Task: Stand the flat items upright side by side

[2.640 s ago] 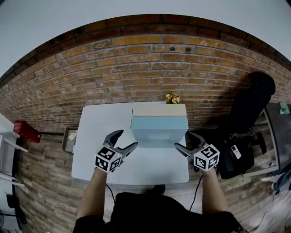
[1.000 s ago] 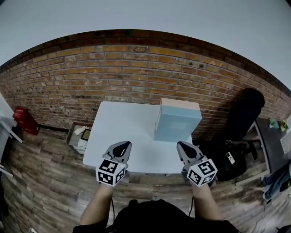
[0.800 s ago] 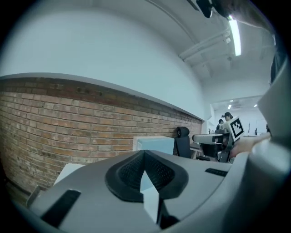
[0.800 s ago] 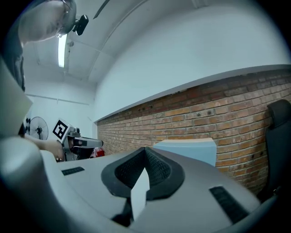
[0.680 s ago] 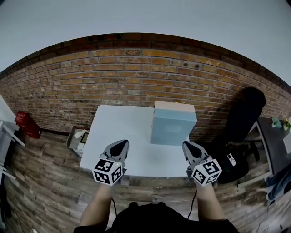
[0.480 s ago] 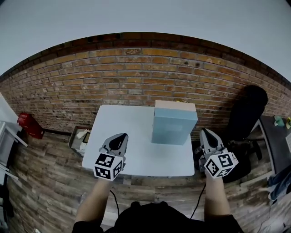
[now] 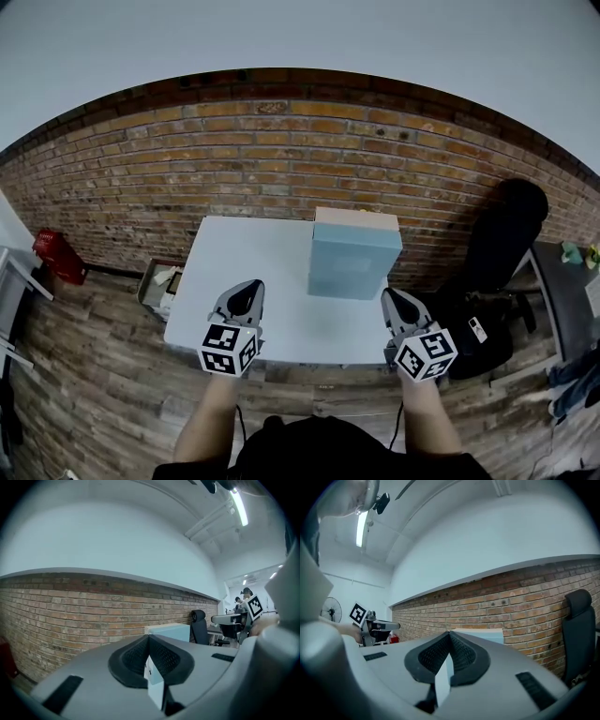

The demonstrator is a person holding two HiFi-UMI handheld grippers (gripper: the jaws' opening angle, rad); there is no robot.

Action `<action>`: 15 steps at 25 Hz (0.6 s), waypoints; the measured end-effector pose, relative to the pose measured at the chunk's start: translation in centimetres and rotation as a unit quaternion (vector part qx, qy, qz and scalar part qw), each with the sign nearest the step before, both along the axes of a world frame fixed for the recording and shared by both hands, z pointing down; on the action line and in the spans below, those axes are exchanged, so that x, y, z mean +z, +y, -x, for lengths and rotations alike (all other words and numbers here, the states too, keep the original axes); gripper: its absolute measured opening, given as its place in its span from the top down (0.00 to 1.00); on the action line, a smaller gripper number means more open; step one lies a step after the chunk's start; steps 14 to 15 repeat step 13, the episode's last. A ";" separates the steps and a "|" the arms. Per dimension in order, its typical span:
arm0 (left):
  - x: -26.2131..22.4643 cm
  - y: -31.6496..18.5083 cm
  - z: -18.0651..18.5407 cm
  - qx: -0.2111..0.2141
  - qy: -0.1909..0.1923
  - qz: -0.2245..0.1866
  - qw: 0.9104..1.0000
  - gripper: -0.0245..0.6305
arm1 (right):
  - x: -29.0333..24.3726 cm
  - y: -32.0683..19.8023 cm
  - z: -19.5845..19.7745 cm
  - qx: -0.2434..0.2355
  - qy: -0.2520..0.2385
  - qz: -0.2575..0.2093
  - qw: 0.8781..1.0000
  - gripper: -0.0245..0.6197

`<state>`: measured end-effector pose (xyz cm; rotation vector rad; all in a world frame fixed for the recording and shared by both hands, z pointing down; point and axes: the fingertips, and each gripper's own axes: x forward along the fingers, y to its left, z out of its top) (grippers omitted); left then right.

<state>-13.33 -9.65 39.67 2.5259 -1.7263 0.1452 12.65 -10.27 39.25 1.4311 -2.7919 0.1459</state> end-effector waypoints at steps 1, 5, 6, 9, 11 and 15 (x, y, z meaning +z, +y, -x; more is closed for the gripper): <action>0.0 0.0 0.1 -0.003 0.001 0.000 1.000 0.94 | -0.1 0.0 0.0 -0.002 0.002 -0.004 1.000 0.94; -0.3 0.1 0.3 -0.005 -0.004 -0.001 1.000 0.94 | -0.5 0.4 -0.4 0.000 0.001 -0.009 1.000 0.94; -0.4 0.1 0.4 -0.006 -0.004 -0.002 1.000 0.94 | -0.5 0.4 -0.5 0.000 -0.001 -0.008 1.000 0.94; -0.4 0.3 0.7 -0.010 -0.004 -0.003 1.000 0.94 | -0.3 0.7 -0.8 -0.001 -0.006 -0.005 1.000 0.94; -0.3 0.4 0.8 -0.012 -0.003 -0.002 1.000 0.94 | -0.1 0.8 -1.0 0.000 -0.009 -0.002 1.000 0.94; -0.1 0.5 0.7 -0.013 -0.002 0.001 1.000 0.94 | 0.1 1.0 -1.3 0.002 -0.011 0.001 1.000 0.94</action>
